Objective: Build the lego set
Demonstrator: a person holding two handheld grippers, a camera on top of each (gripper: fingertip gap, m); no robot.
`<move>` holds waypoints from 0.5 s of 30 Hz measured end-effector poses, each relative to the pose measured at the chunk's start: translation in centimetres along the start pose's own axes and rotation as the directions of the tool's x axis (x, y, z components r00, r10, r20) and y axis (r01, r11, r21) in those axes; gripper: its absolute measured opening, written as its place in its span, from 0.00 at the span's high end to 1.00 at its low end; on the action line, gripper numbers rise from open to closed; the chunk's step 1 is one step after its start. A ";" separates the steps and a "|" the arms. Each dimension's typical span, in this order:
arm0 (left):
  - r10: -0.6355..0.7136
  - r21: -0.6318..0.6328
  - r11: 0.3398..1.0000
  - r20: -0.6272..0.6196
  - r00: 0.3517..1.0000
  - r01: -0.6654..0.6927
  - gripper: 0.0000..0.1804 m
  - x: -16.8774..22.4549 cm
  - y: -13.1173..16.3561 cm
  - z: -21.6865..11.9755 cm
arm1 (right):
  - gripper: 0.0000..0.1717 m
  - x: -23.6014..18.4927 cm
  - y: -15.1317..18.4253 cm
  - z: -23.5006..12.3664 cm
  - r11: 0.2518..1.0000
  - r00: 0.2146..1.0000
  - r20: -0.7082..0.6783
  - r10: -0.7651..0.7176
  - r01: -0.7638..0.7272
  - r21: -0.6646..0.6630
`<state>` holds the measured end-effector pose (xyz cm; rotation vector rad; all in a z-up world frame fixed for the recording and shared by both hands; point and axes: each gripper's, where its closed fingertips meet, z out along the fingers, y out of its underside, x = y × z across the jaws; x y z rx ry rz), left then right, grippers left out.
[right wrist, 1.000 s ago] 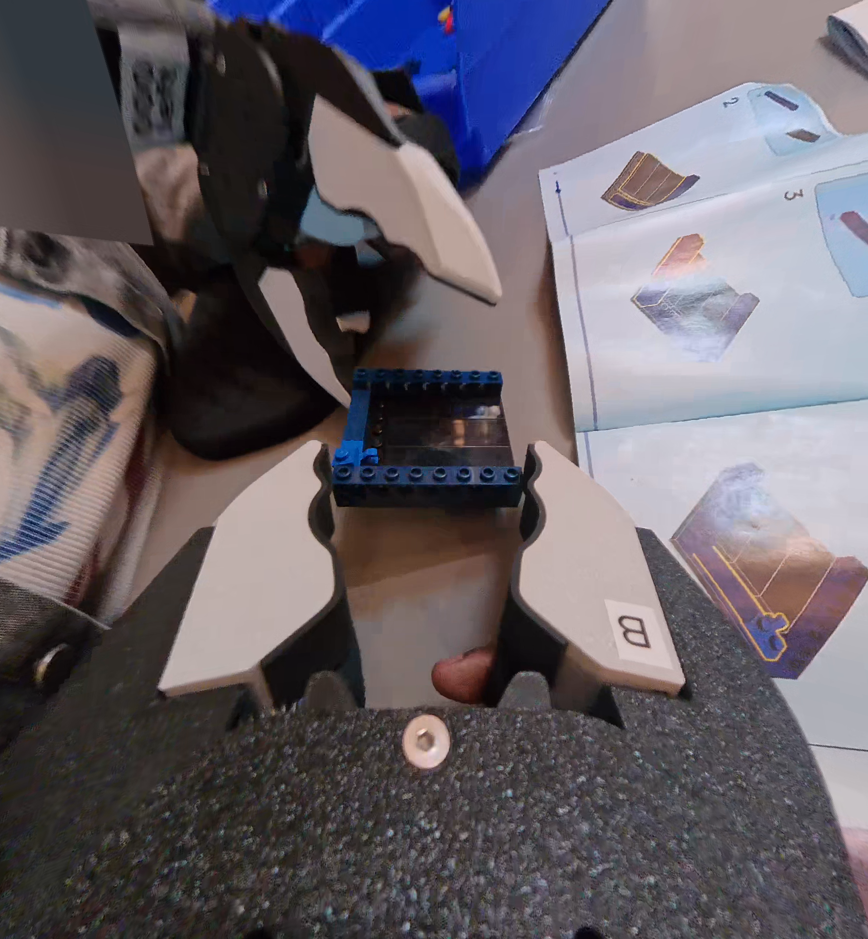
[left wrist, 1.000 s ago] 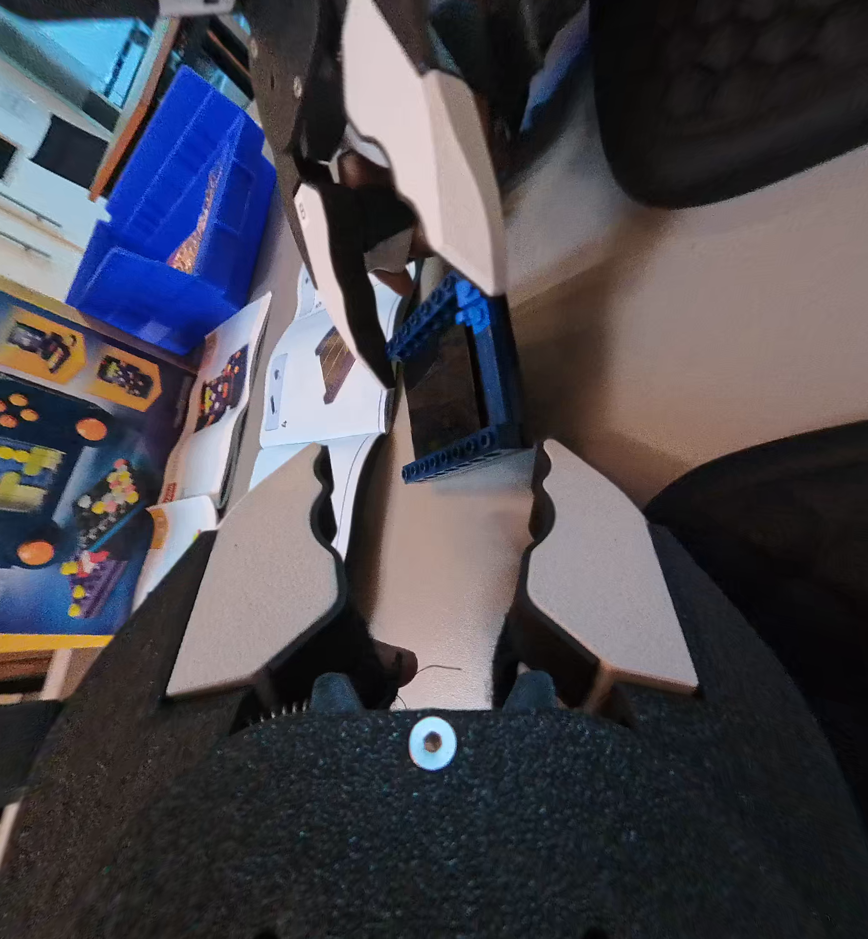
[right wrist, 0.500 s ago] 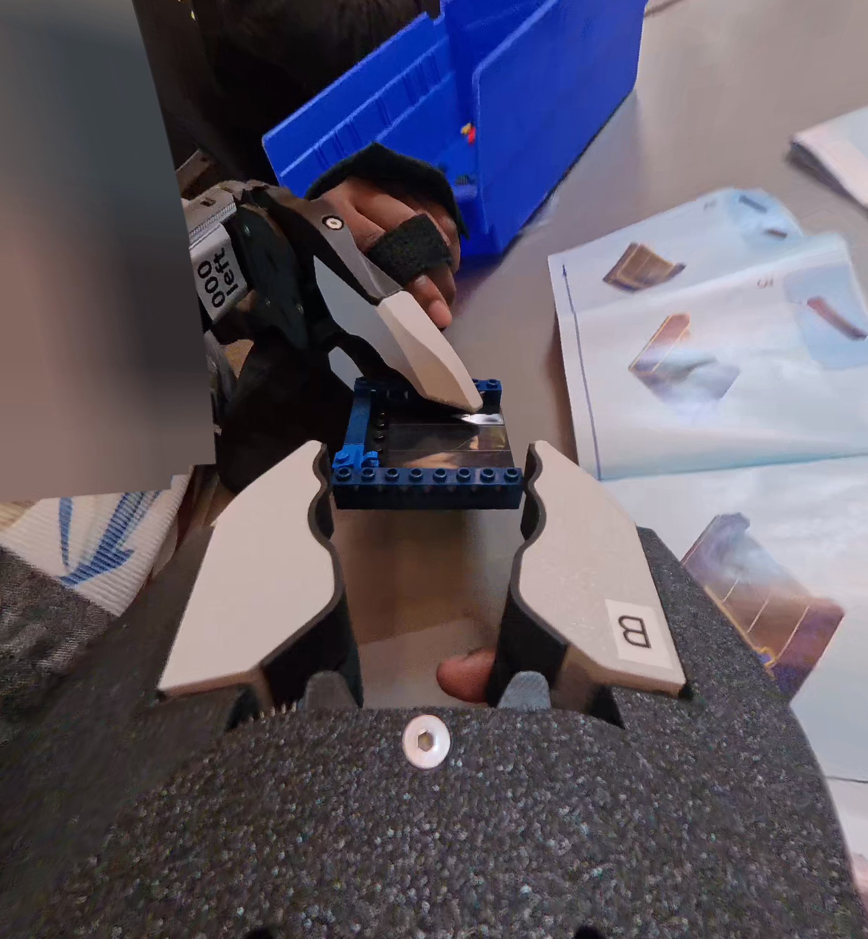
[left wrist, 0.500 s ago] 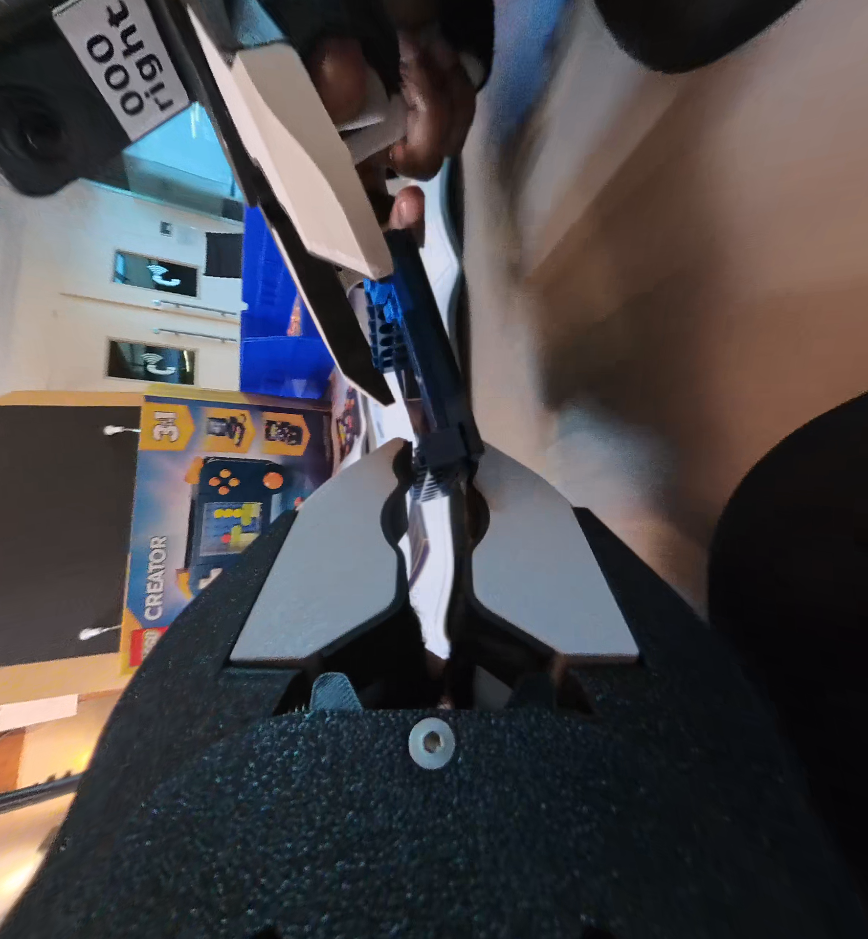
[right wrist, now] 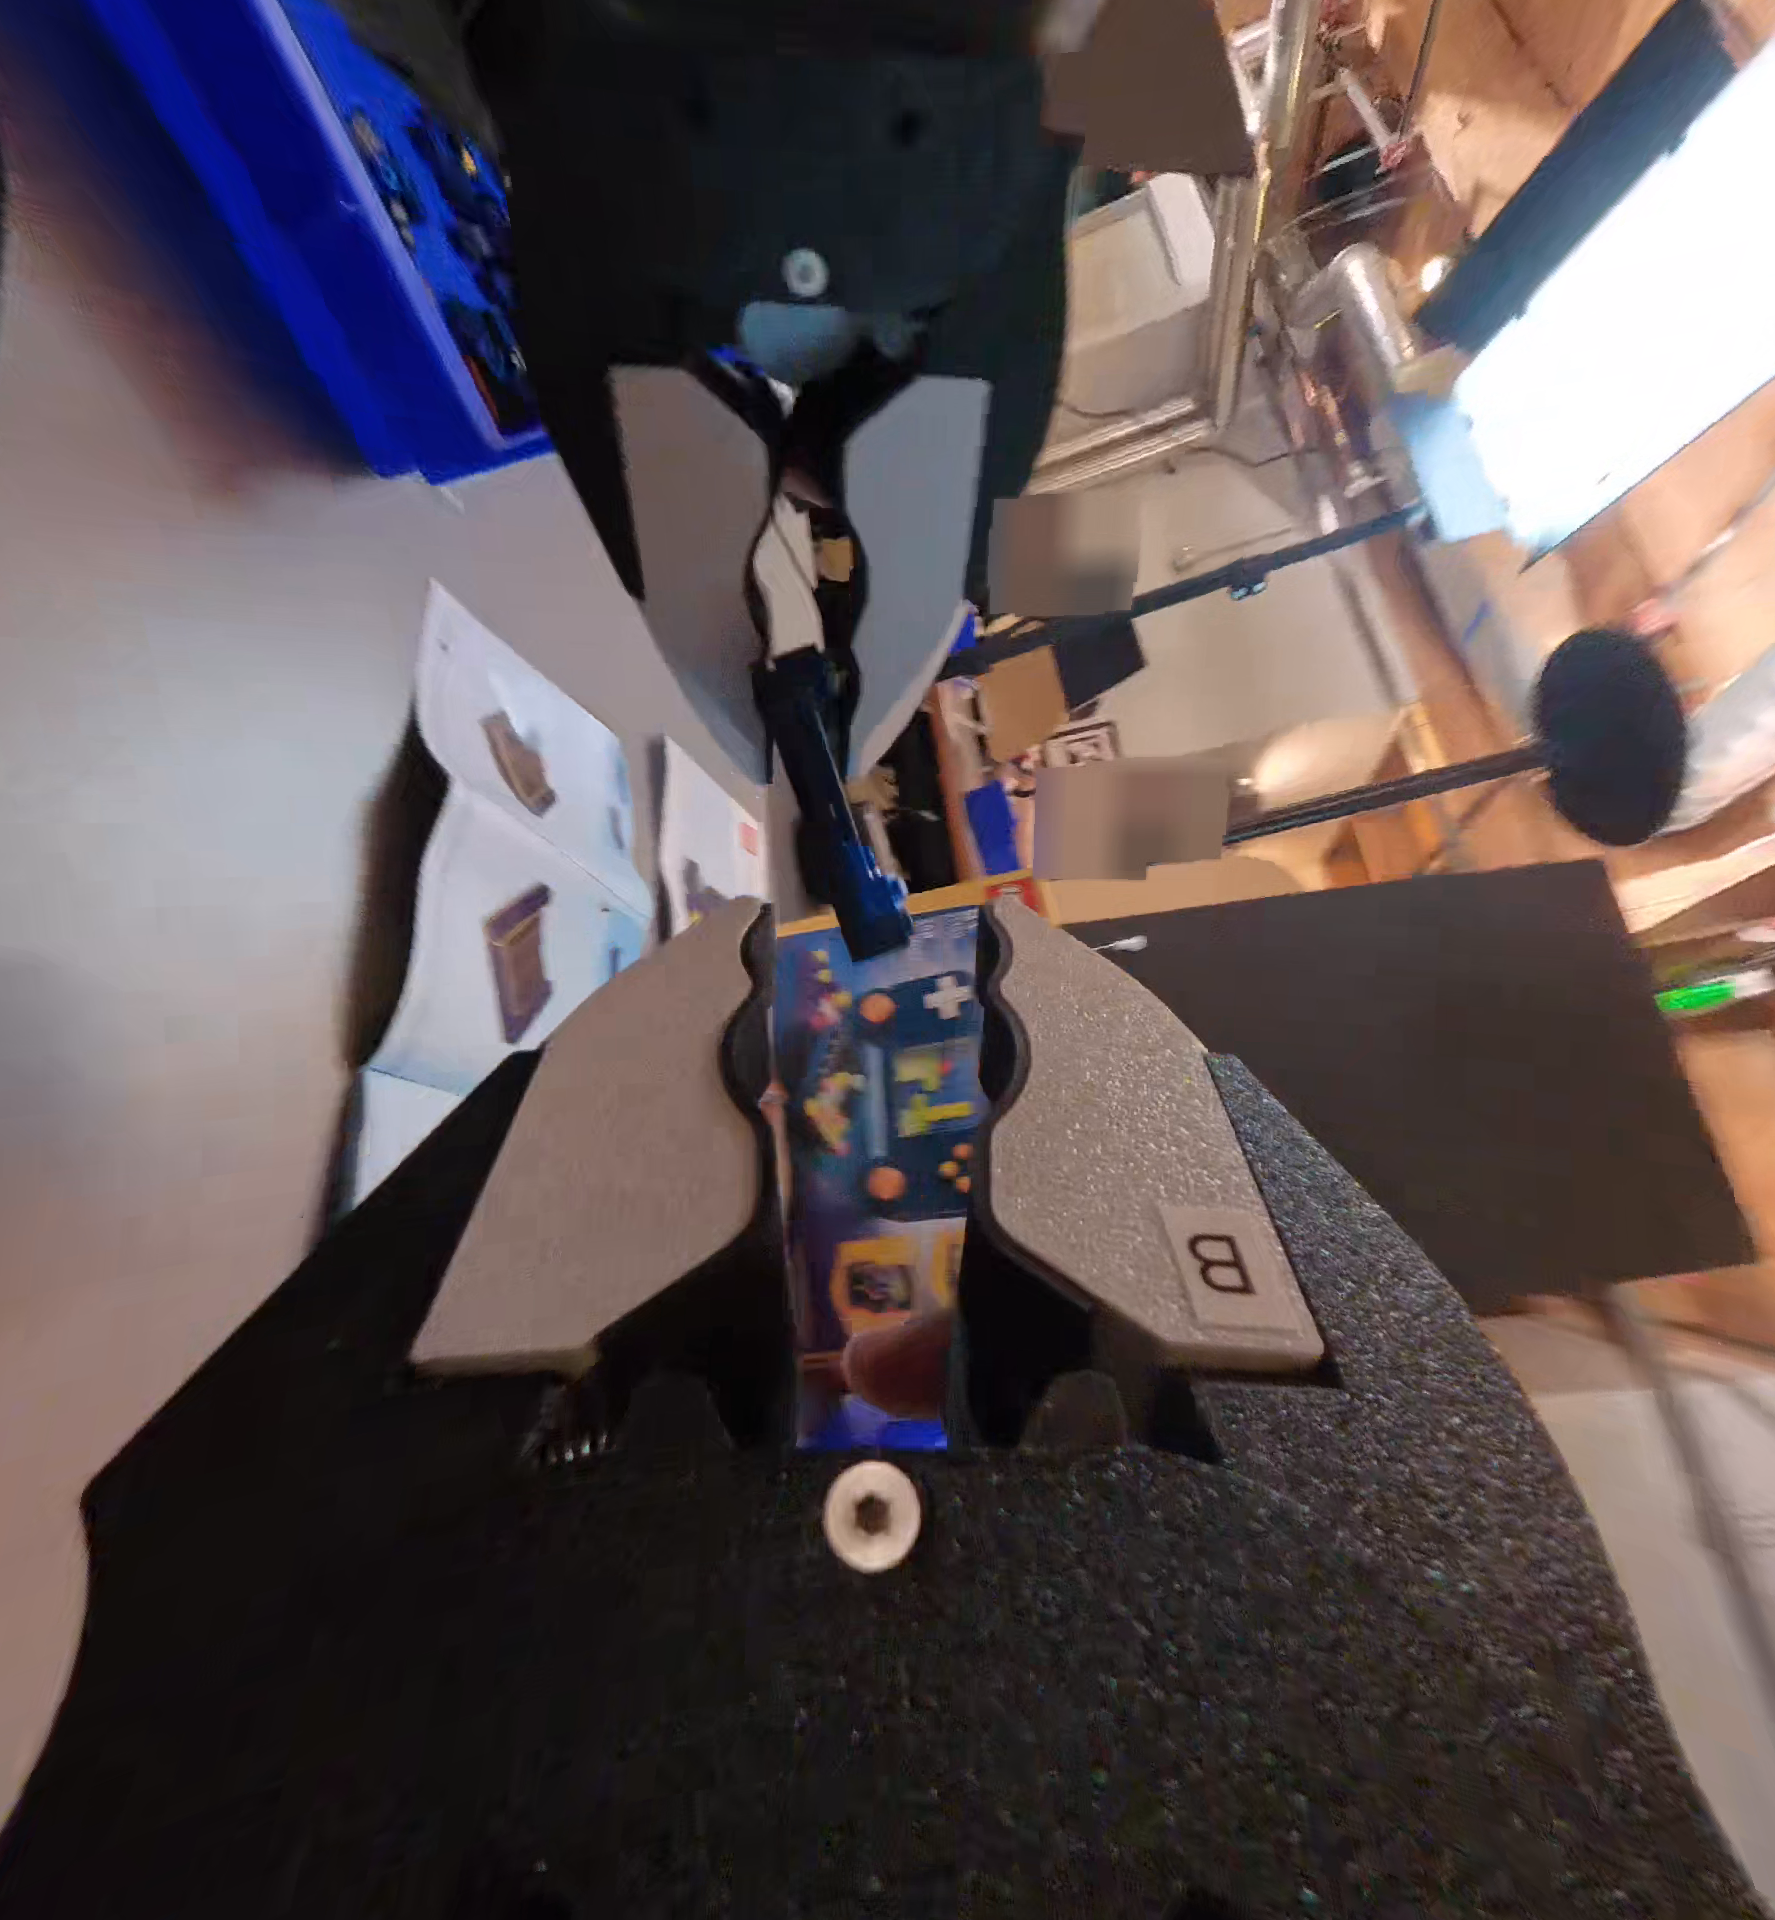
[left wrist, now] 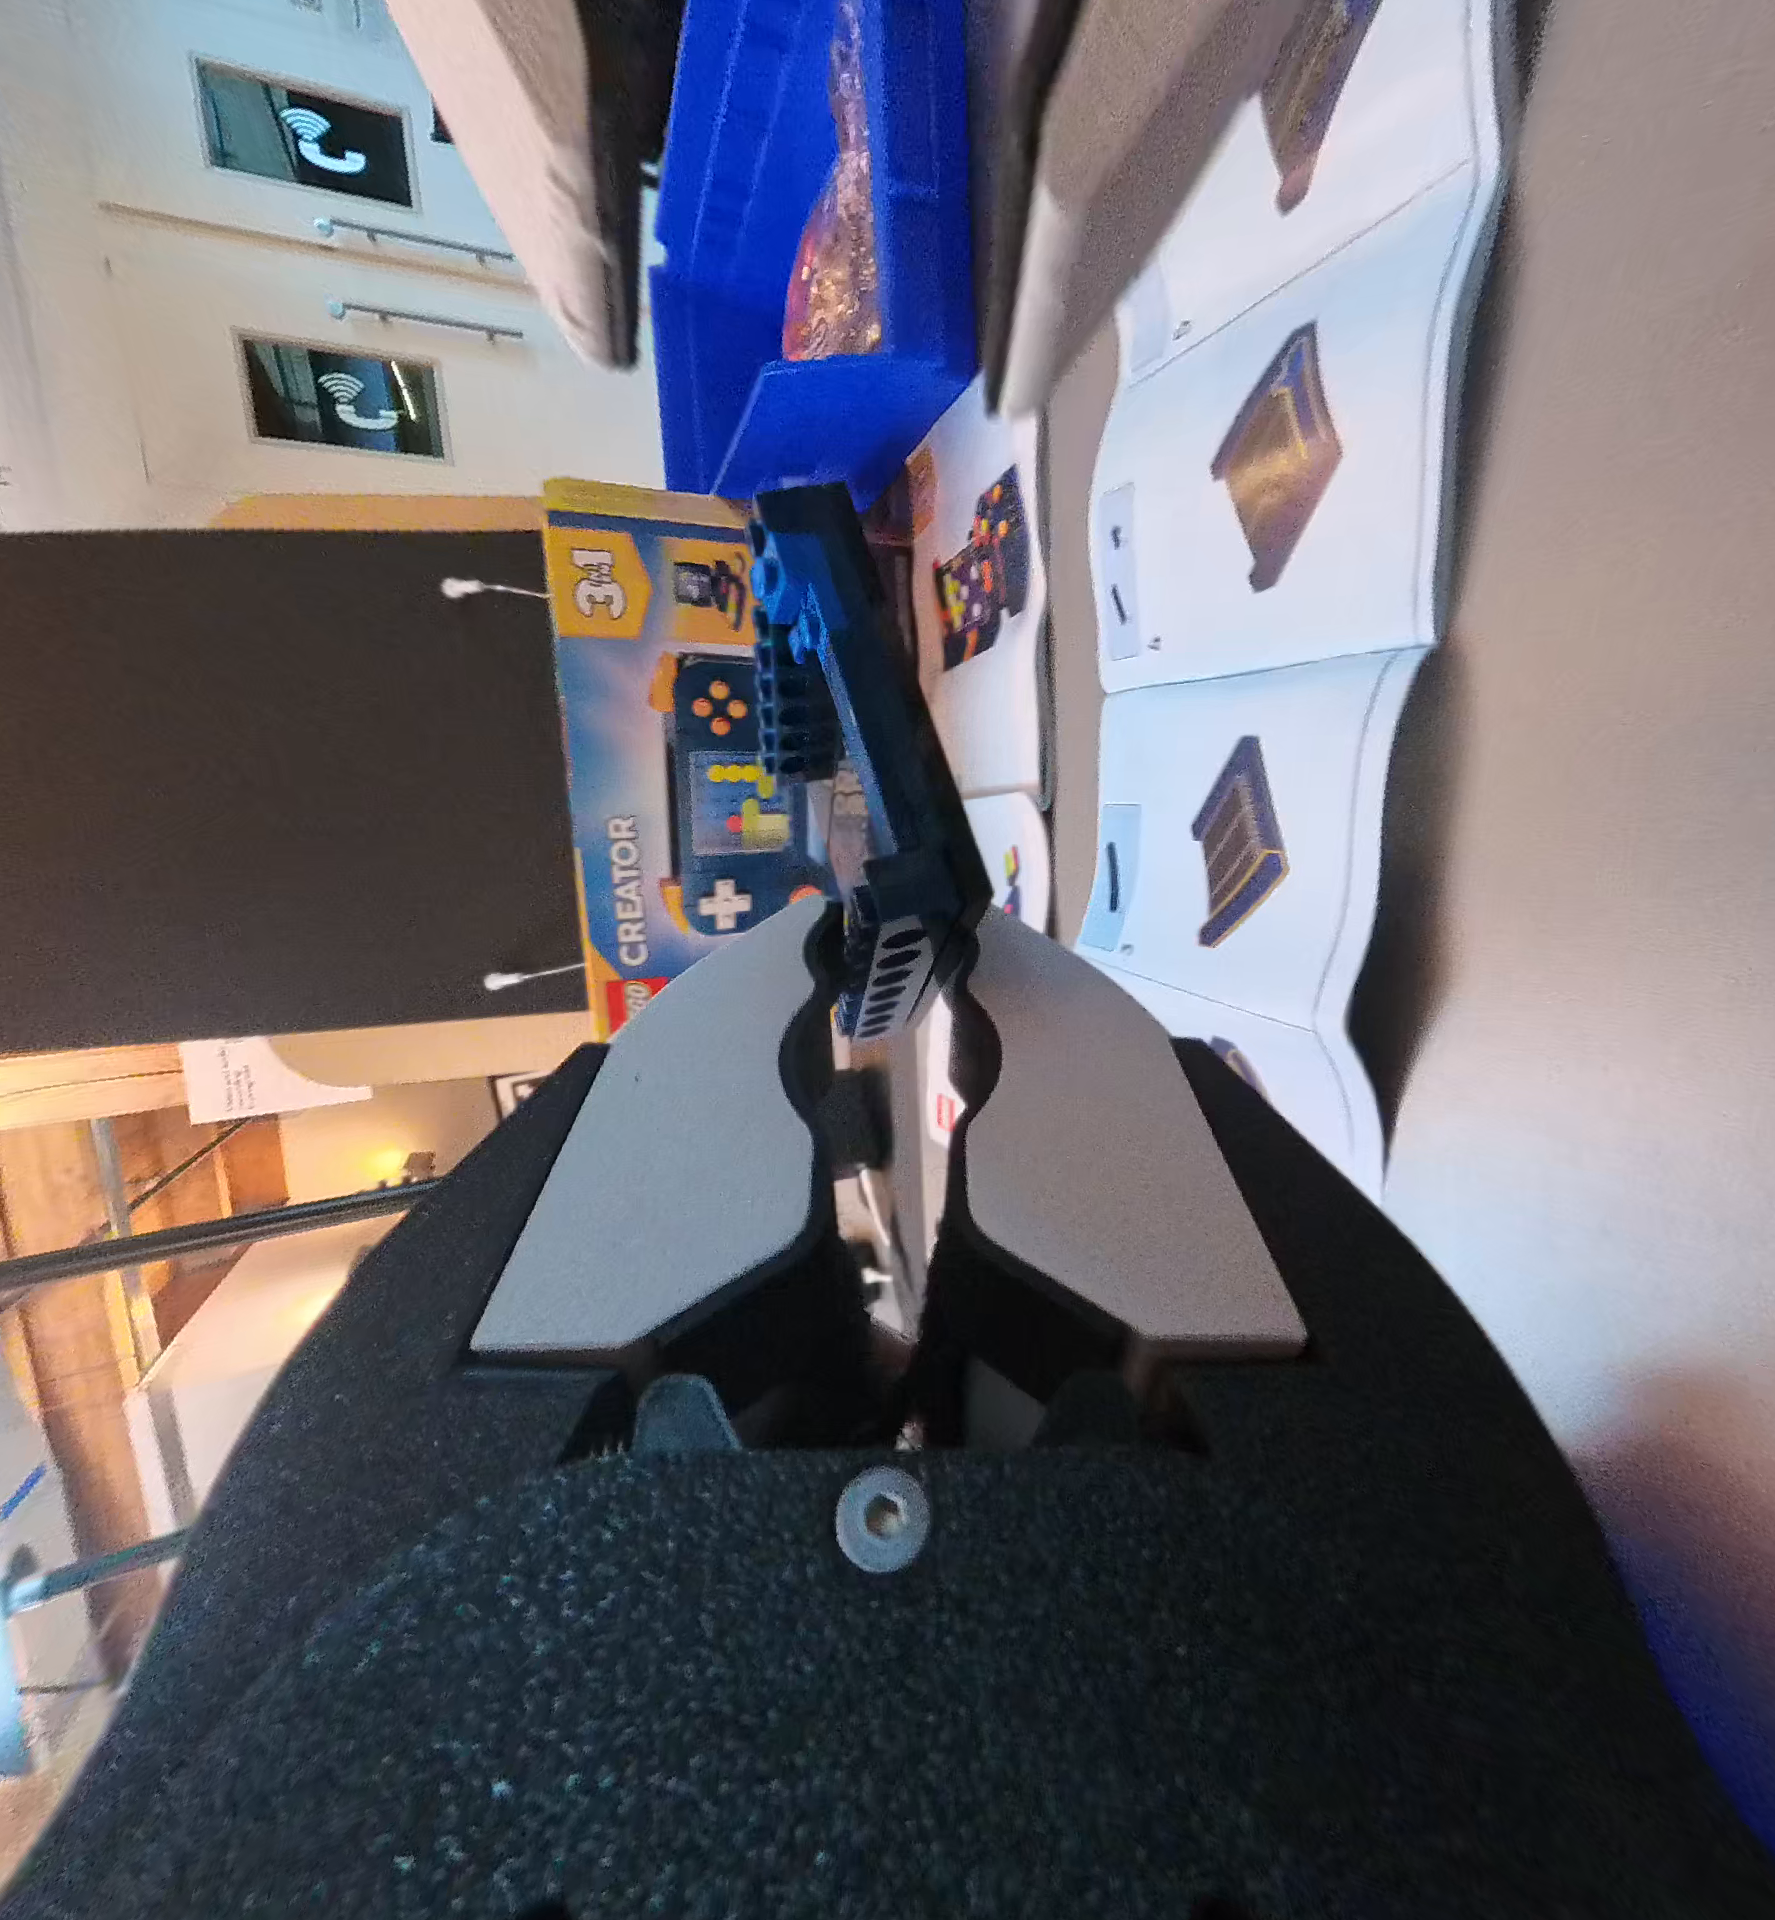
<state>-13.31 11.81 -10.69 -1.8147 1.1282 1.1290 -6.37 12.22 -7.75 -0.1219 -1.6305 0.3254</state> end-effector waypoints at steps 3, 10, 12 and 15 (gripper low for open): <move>0.027 -0.022 0.999 0.024 0.999 -0.027 0.91 -1.4 -1.0 -0.9 | 0.83 1.5 -0.6 -0.3 0.990 0.982 -0.130 -0.137 0.135 -0.027; 0.140 -0.049 0.990 0.111 0.984 -0.135 0.91 -3.1 -3.1 -2.2 | 0.85 2.5 -0.6 -1.0 0.960 0.940 -0.199 -0.277 0.260 -0.106; 0.157 -0.048 0.987 0.127 0.979 -0.152 0.91 -3.3 -3.4 -2.3 | 0.87 2.5 -0.6 -1.2 0.958 0.939 -0.196 -0.283 0.266 -0.108; 0.176 -0.046 0.984 0.141 0.974 -0.171 0.91 -3.5 -3.8 -2.6 | 0.88 2.7 -0.6 -1.3 0.956 0.934 -0.208 -0.290 0.271 -0.115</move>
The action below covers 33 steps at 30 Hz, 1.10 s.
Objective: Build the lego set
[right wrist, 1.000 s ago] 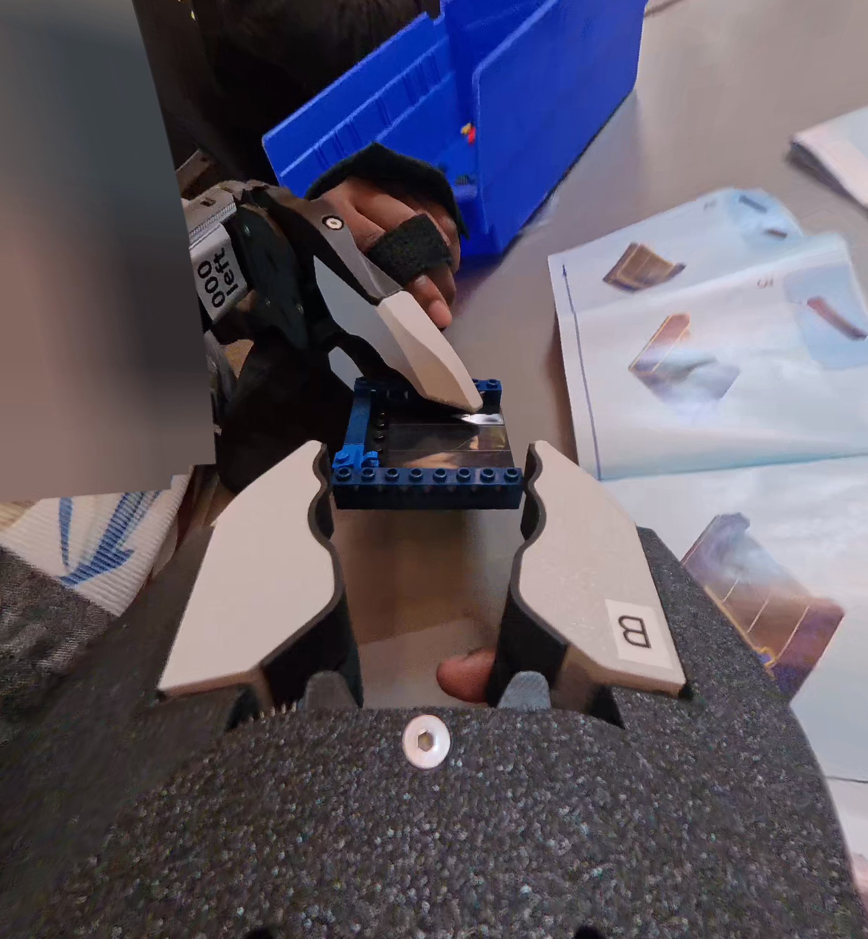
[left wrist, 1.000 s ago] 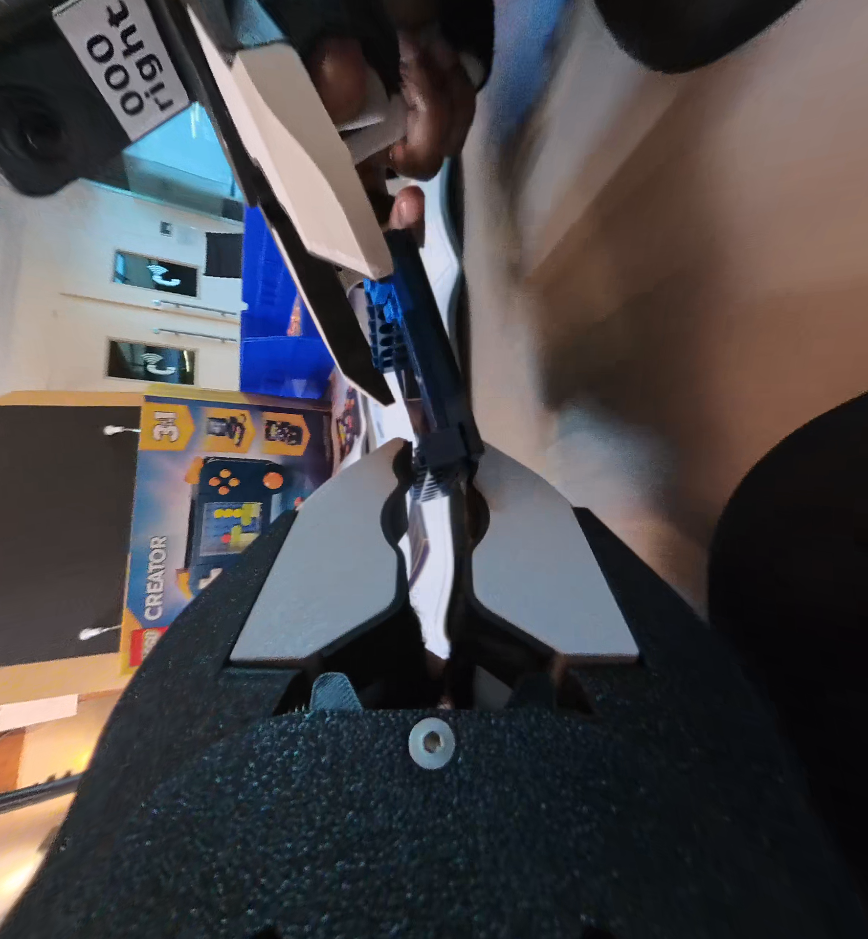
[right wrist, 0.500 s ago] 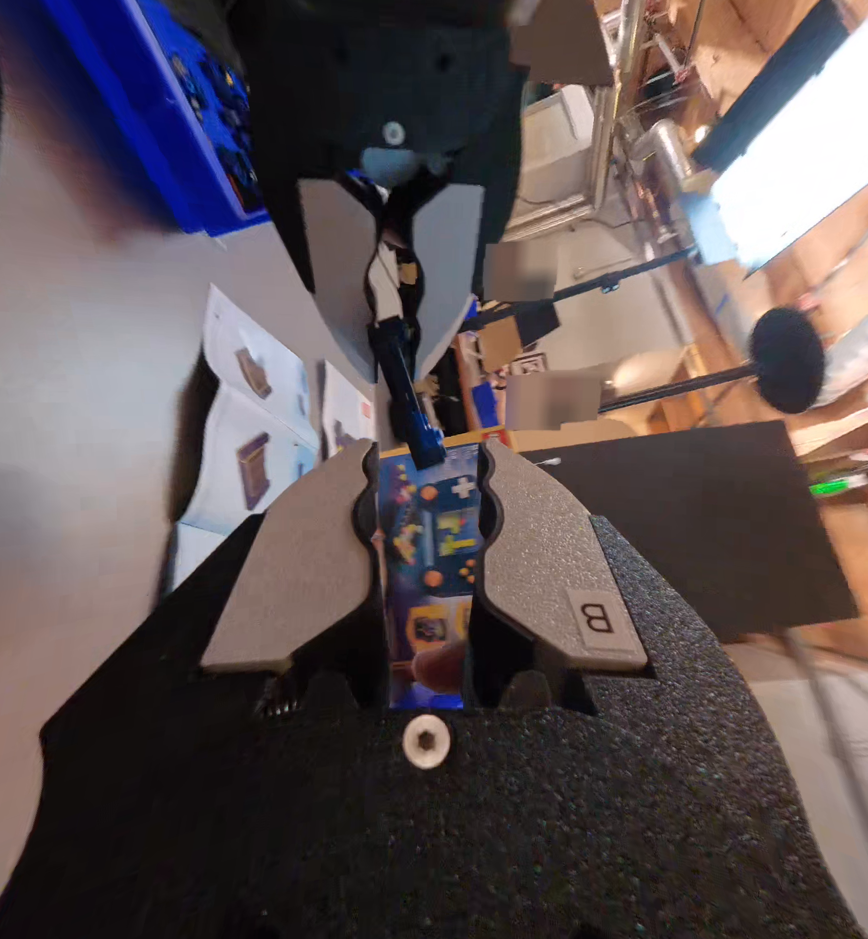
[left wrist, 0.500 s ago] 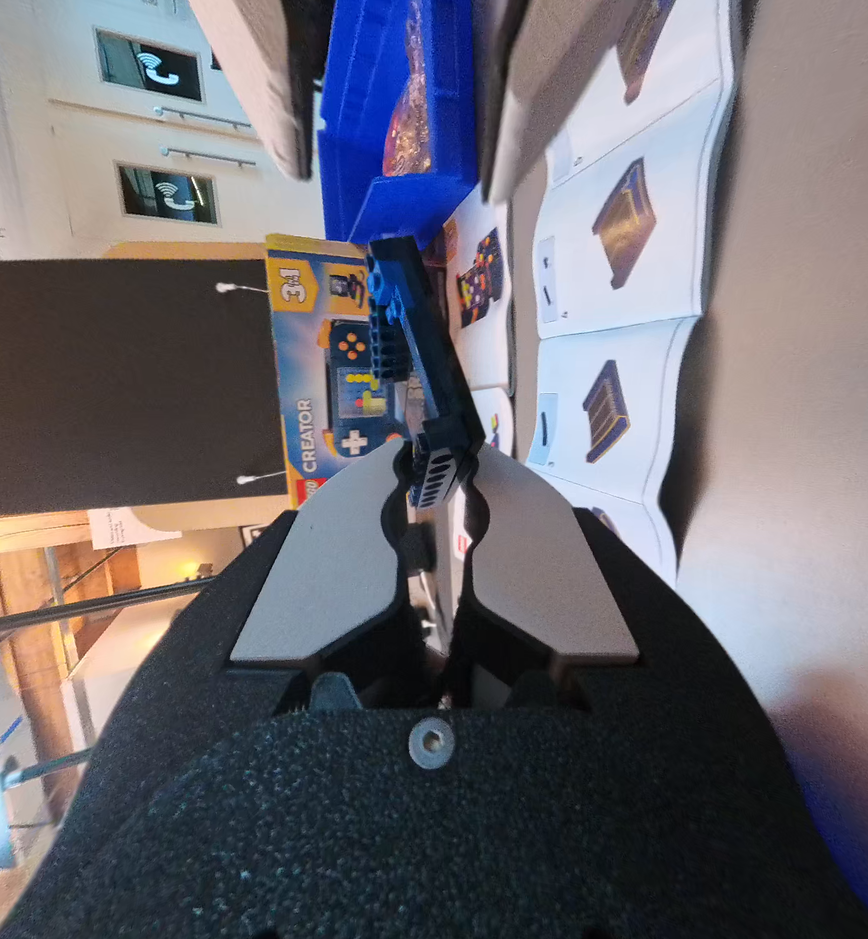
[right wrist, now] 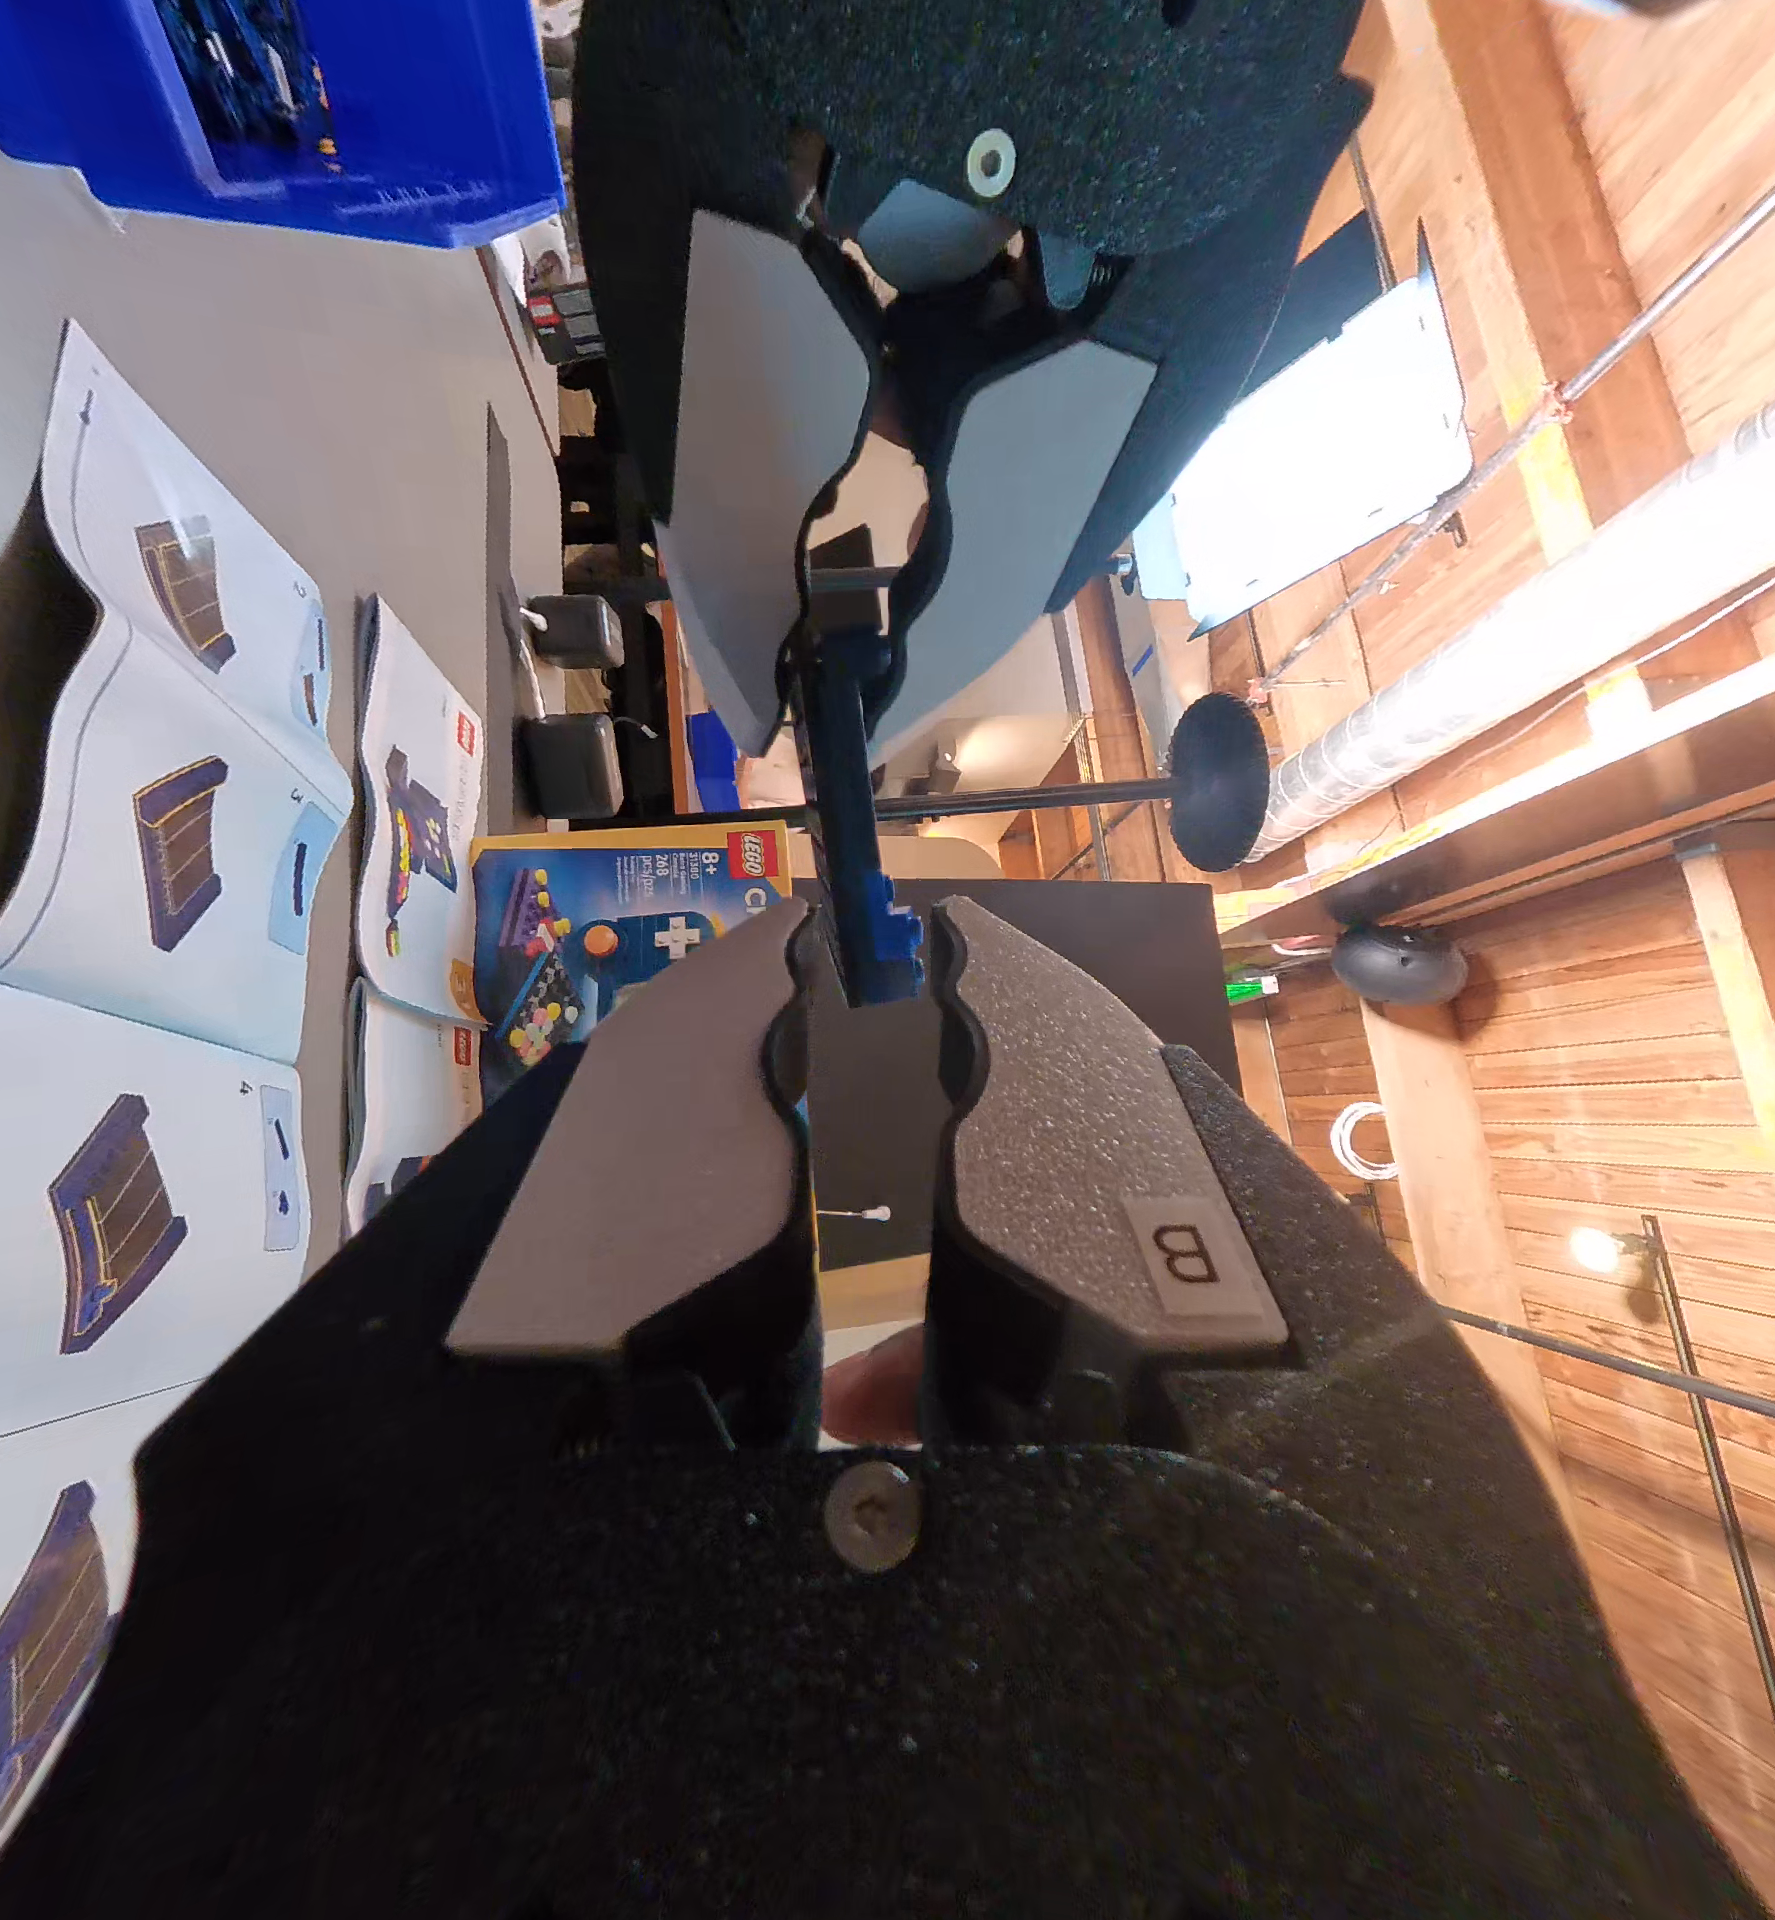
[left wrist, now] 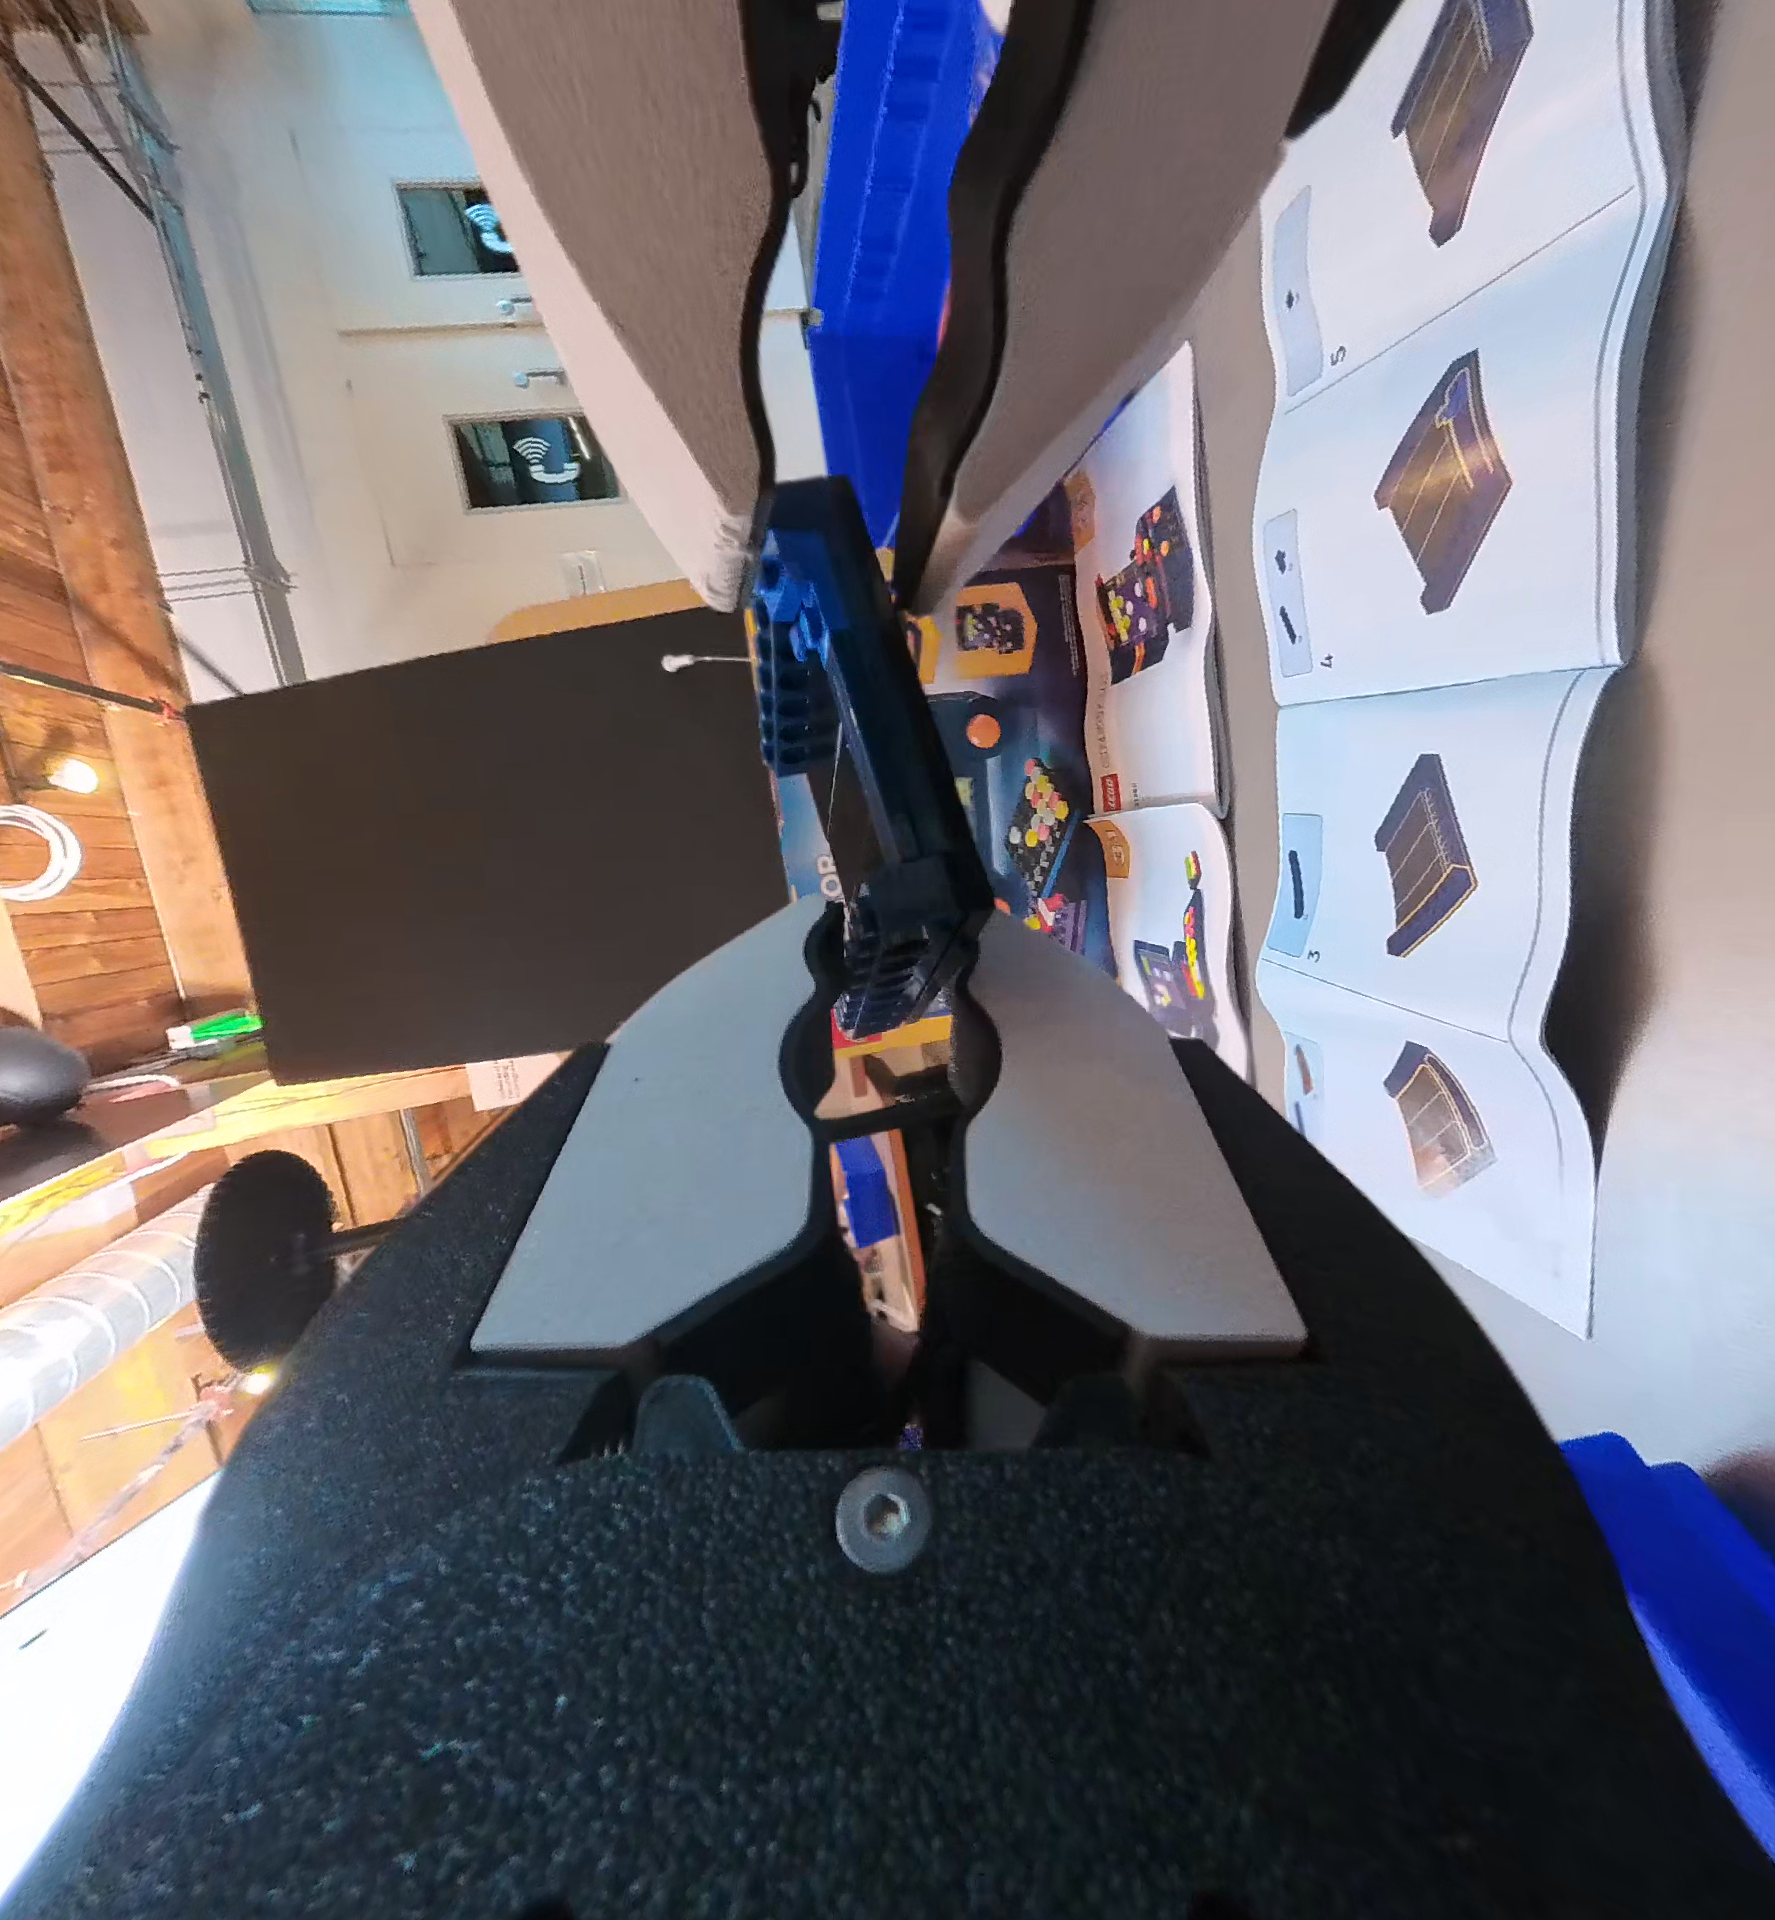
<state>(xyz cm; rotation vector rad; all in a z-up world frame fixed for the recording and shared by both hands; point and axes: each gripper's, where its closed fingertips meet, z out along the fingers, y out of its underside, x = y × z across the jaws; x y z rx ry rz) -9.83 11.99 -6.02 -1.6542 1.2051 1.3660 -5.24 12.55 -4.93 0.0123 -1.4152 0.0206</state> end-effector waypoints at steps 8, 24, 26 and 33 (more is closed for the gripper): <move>0.060 0.008 0.998 0.063 0.996 -0.061 0.91 -1.0 -0.5 -0.6 | 0.91 0.5 0.3 -0.2 1.000 1.000 -0.015 -0.004 0.004 -0.006; 0.099 0.079 0.991 0.137 0.986 -0.110 0.91 -1.9 -1.5 -1.0 | 0.91 0.2 0.5 -0.5 0.993 0.991 0.068 0.114 -0.116 0.025; 0.065 0.097 0.992 0.173 0.983 -0.083 0.90 -2.2 -1.6 -1.0 | 0.91 0.2 0.5 -0.5 0.993 0.992 0.057 0.111 -0.113 0.025; -0.022 0.182 0.983 0.242 0.970 -0.023 0.88 -1.2 -1.9 -0.4 | 0.92 -0.6 -0.1 -0.1 0.994 0.991 0.096 0.096 -0.101 0.043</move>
